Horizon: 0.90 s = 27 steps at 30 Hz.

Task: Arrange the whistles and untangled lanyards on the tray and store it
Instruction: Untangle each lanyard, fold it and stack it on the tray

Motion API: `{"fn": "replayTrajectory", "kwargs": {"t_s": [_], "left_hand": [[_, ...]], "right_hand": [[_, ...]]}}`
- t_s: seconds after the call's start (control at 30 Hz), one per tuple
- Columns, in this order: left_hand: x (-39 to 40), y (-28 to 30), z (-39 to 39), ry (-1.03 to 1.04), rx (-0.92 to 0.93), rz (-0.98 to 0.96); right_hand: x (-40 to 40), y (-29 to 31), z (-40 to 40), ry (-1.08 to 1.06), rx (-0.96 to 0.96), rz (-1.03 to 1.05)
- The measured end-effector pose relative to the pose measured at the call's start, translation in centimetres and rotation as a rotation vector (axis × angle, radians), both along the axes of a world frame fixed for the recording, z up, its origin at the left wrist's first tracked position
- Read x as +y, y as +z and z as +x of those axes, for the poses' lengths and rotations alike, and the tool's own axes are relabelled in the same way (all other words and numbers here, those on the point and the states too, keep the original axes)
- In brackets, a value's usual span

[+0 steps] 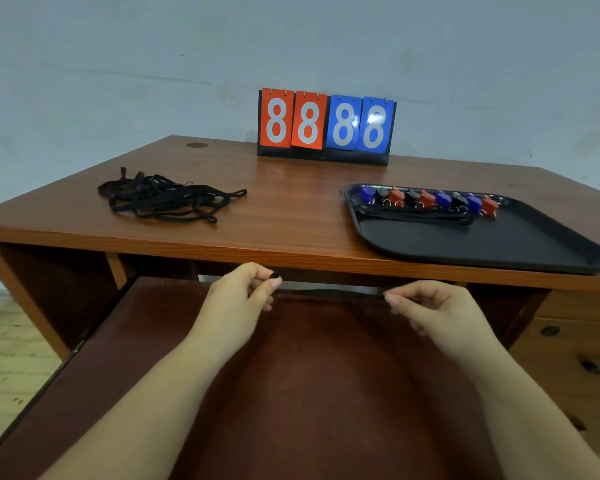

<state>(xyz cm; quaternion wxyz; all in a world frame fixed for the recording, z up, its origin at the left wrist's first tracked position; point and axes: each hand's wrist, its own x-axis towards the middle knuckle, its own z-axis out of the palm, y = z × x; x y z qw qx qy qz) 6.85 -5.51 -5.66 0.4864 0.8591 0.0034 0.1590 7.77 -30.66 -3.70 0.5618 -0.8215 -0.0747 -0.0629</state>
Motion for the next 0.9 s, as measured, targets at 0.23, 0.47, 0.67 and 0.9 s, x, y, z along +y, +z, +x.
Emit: {"fn": "replayTrajectory", "kwargs": {"t_s": [0.23,0.47,0.67,0.9], "left_hand": [[-2.0,1.7,-1.7,-0.091,-0.242,0.087],[-4.8,2.1,-3.2,-0.264,0.044,-0.555],[-4.9,1.8,-3.0,-0.304,0.170,-0.835],[-4.9,1.4,-2.9,-0.298,0.213,-0.830]], "right_hand": [[1.1,0.5,-0.7,0.121,-0.037,0.217],[3.6,-0.6,-1.6,0.268,0.035,0.416],[4.3,-0.3,-2.1,0.217,0.041,0.377],[4.6,-0.5,-2.0,0.288,0.104,0.352]]}}
